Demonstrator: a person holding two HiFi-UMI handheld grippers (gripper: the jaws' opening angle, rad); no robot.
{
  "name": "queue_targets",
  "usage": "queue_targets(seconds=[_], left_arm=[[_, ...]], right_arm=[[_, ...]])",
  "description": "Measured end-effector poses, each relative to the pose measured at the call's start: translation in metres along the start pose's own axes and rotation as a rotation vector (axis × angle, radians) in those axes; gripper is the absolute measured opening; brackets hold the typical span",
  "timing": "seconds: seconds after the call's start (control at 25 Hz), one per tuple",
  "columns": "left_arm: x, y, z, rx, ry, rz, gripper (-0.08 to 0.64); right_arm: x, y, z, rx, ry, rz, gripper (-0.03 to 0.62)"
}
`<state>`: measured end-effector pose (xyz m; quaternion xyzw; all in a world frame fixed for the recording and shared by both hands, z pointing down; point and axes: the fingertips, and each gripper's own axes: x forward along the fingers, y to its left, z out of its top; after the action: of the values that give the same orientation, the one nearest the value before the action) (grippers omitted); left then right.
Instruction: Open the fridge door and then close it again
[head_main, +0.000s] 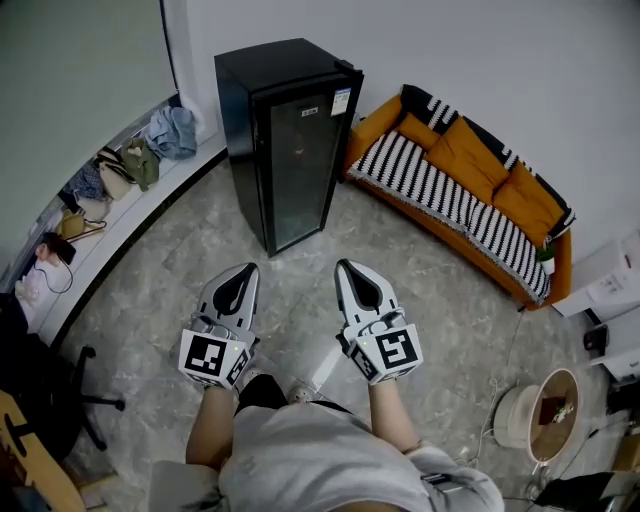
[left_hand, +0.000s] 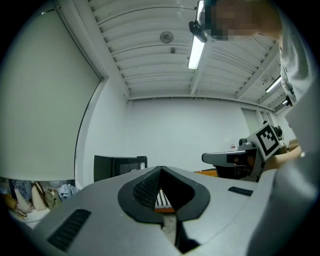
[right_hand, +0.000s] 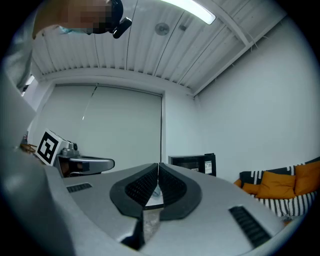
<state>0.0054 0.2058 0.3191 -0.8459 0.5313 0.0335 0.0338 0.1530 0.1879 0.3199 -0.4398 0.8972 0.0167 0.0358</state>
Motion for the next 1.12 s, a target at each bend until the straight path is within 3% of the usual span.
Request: queue_targets(seconds=[0.44,1.12], left_arm=[[0.054,0.036,-0.01,-0.006,0.005,-0.018,0.014],[0.148,0.156,-0.01,-0.013,-0.006,-0.099,0.014]], right_arm=[[0.051,-0.03,-0.01,0.005,-0.004,-0.017,0.017],[0.195,-0.05,-0.01,-0.017,-0.011,-0.08,0.017]])
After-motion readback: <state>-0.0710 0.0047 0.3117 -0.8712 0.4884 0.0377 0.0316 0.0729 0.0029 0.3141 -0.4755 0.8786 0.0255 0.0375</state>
